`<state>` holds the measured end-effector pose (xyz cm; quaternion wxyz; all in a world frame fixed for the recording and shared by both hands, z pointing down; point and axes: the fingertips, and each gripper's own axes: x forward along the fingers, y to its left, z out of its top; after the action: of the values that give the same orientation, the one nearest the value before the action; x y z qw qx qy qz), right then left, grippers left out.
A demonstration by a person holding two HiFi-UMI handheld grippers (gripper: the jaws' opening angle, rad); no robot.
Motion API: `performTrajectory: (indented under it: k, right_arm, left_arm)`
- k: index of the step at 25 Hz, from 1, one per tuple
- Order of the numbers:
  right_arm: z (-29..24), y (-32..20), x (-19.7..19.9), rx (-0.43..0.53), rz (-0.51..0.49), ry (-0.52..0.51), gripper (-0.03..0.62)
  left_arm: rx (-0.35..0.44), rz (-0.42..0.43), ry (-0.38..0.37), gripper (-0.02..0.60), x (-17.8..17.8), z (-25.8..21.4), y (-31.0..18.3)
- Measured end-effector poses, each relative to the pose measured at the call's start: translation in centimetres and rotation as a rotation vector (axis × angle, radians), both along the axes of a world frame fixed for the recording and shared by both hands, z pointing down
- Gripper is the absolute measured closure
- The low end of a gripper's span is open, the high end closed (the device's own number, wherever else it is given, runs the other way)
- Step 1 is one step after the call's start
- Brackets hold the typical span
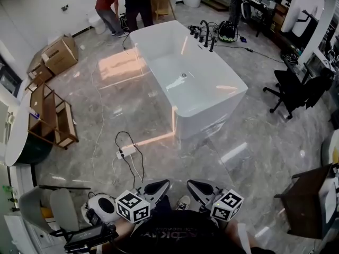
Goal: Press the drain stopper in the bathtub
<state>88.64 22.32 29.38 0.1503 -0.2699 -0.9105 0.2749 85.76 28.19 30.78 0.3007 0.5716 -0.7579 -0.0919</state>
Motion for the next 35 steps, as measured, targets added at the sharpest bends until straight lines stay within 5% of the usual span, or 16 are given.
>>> performTrajectory:
  k: [9,21,35]
  right_arm:
    - [-0.8,2.8,-5.4,0.026,-0.038,0.004,0.579]
    - [-1.6,6.8,-16.9,0.042,-0.043,-0.016,0.579]
    - [-2.7,11.6,-25.1,0.041,-0.205,-0.014,0.579]
  left_arm:
    - [0.012,-0.058,0.022,0.574,-4.9,-0.3,3.2]
    - [0.039,-0.113,-0.009,0.574,-16.3,-1.4,8.2]
    - [0.053,-0.283,0.008,0.574,-23.0,-2.0,13.4]
